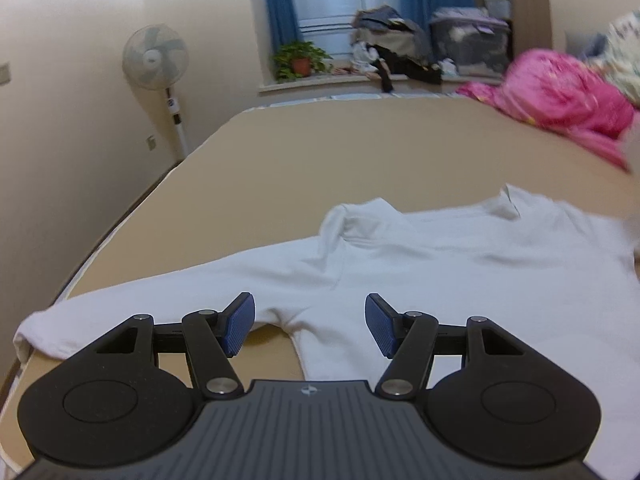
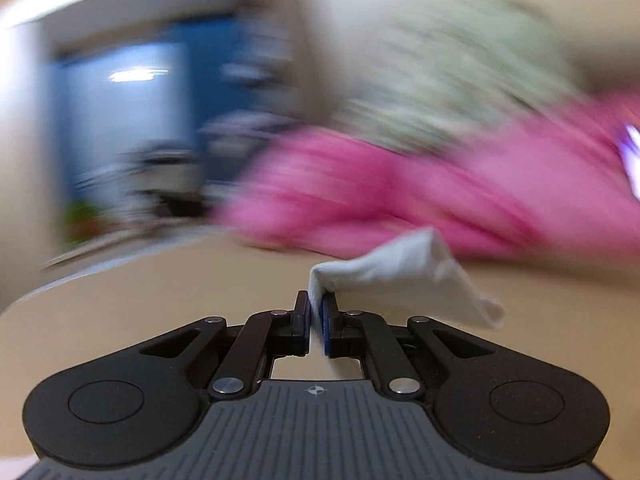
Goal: Fold small clothes
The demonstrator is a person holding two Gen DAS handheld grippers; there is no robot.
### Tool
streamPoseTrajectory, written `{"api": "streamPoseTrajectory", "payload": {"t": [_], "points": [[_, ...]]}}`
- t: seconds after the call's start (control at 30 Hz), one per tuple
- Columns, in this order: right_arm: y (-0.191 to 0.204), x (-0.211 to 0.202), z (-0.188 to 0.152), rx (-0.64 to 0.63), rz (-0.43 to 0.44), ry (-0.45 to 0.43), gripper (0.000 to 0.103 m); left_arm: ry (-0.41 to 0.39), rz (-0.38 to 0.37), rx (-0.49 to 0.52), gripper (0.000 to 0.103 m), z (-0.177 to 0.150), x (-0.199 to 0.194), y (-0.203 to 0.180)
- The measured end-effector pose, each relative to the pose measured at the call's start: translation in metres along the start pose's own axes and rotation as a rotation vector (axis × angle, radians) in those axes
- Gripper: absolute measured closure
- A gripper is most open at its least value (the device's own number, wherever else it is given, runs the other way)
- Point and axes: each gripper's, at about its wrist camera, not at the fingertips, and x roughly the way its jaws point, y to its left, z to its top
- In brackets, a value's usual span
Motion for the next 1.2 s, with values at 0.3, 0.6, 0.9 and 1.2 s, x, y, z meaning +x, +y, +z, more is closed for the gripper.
{"api": "streamPoseTrajectory", "payload": {"t": [0.3, 0.6, 0.9, 1.2], "points": [[0.282, -0.094, -0.137, -0.147, 0.732, 0.562, 0.081, 0.063, 0.031, -0.182, 0.037, 0.01, 0.01, 0.047], [0.163, -0.115, -0.093, -0.263, 0.644, 0.615, 0.073, 0.186, -0.184, -0.363, 0.076, 0.025, 0.055, 0.081], [0.028, -0.065, -0.101, -0.105, 0.256, 0.584, 0.065, 0.263, -0.175, -0.359, 0.063, 0.027, 0.127, 0.071], [0.034, -0.023, -0.128, -0.083, 0.171, 0.671, 0.095, 0.261, -0.142, -0.251, 0.098, 0.022, 0.143, 0.054]]}}
